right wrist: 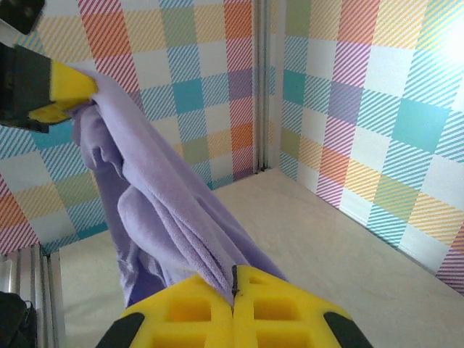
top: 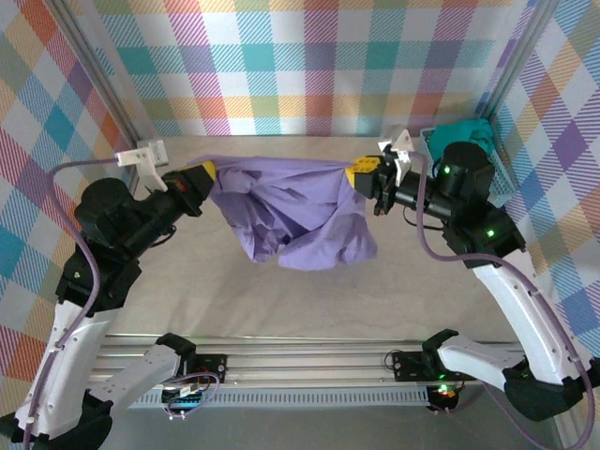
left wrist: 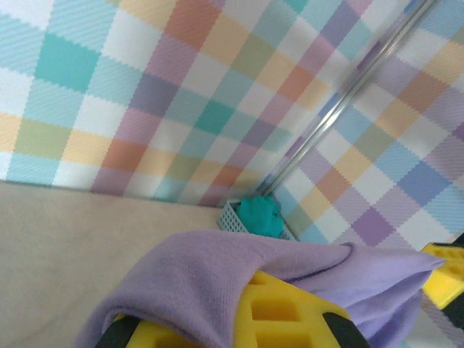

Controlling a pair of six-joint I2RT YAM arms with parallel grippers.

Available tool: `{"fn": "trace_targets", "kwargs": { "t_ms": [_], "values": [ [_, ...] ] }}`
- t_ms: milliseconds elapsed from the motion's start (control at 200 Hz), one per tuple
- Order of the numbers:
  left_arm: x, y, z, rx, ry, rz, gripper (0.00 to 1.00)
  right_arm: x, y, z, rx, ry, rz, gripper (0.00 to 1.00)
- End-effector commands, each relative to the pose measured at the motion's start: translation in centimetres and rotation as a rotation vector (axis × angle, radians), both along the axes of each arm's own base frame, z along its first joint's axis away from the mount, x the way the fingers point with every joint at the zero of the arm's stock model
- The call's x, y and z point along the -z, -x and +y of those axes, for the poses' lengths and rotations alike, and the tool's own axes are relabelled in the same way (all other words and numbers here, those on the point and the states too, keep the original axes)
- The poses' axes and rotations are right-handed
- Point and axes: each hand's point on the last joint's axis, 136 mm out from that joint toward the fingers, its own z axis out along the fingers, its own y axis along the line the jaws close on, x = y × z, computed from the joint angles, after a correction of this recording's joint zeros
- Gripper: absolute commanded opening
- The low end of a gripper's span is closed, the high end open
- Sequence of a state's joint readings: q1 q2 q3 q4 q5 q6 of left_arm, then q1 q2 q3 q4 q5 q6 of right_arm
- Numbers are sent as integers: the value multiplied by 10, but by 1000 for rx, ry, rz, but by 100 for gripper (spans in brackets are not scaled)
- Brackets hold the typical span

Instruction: Fold the inside-out t-shirt

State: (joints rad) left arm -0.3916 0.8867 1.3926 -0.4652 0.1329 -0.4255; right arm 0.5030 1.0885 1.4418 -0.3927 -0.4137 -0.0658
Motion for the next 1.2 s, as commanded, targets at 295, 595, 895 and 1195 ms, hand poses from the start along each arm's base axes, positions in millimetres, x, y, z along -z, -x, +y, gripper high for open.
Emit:
{"fn": "trace_targets", "kwargs": {
  "t_ms": [295,595,895,1195],
  "values": [
    [108,-143,-35,-106,-178,297,18,163,-201,-69,598,274,447,4],
    [219,-165,-5,-225,-359,524,65,260,-231,-80,686,493,595,44],
    [360,-77,-24,-26,-300,833,72,339,-79,8,294,631,691,70],
    [391,-117,9,-246,-346,815,71,386,-104,32,288,723,616,69]
  ]
}}
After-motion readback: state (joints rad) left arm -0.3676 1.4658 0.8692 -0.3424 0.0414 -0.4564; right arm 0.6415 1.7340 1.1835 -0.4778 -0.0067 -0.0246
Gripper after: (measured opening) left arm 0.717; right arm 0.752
